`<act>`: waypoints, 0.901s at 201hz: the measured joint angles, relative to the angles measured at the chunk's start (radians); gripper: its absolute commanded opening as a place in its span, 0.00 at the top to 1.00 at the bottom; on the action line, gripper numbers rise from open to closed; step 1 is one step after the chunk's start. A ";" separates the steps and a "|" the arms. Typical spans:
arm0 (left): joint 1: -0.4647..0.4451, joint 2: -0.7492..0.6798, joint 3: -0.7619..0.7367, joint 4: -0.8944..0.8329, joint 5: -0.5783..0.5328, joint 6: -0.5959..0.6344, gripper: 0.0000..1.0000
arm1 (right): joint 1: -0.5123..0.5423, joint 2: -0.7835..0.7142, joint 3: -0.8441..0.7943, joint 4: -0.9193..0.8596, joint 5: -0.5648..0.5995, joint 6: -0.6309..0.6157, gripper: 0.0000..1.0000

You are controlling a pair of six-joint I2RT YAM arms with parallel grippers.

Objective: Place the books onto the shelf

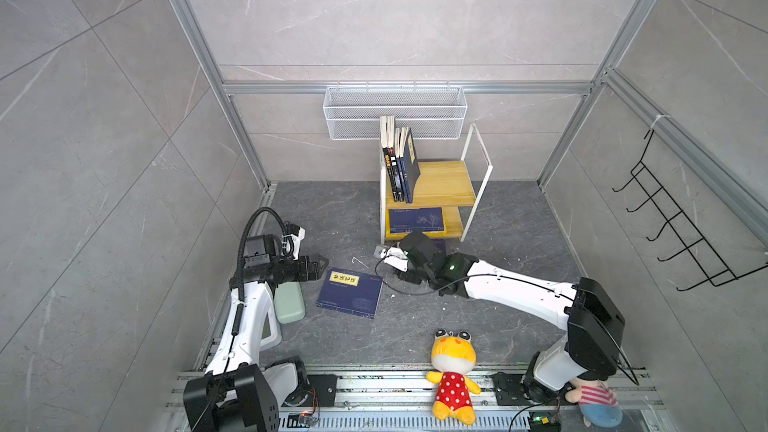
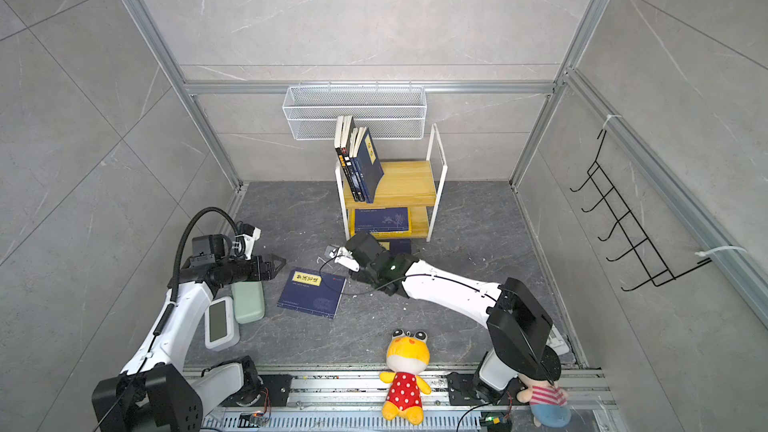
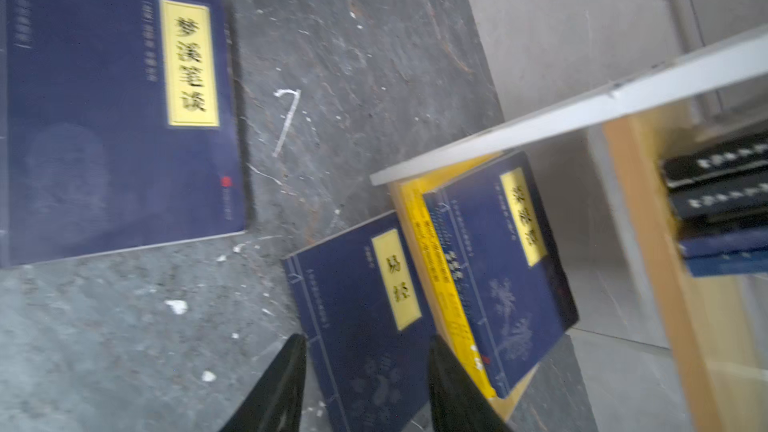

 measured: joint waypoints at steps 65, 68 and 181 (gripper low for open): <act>-0.044 0.207 0.006 -0.013 -0.023 0.007 0.19 | 0.190 0.075 -0.076 0.084 0.090 0.177 0.52; -0.046 0.216 0.008 -0.014 -0.024 0.007 0.19 | 0.194 0.080 -0.079 0.086 0.093 0.184 0.52; -0.074 0.574 0.202 -0.111 -0.017 -0.017 0.30 | 0.181 0.299 -0.084 0.137 0.151 0.292 0.61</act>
